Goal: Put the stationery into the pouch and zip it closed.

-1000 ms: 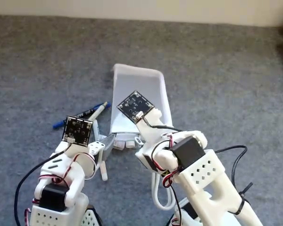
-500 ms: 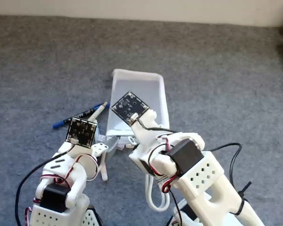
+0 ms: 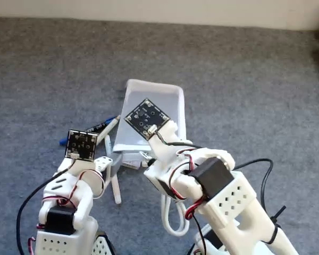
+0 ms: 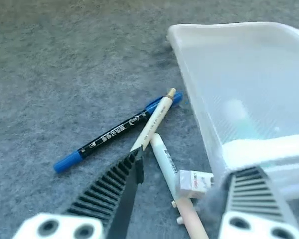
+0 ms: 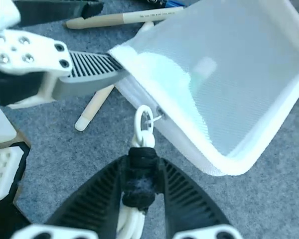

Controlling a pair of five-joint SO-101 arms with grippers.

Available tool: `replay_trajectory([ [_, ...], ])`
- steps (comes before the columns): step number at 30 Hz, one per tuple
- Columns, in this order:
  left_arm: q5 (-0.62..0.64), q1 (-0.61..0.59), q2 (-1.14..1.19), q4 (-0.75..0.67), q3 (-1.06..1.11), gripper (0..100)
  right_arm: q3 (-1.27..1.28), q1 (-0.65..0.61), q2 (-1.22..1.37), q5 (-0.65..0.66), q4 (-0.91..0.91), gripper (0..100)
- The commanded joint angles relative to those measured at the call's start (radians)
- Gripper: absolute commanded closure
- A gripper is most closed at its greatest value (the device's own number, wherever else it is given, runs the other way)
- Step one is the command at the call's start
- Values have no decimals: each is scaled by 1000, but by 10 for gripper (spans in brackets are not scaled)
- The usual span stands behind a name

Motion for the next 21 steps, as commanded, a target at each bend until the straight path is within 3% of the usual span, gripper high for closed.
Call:
replay_trajectory([
  [1, -6, -25, -8, -29, -5, 736, -104, -5, -38, -12, 51, 994],
  [11, -3, -18, -8, -61, -2, 739, -110, -13, -38, -6, 85, 994],
  [21, -9, 12, -8, -63, -15, 928, -114, -5, -39, -5, 143, 994],
])
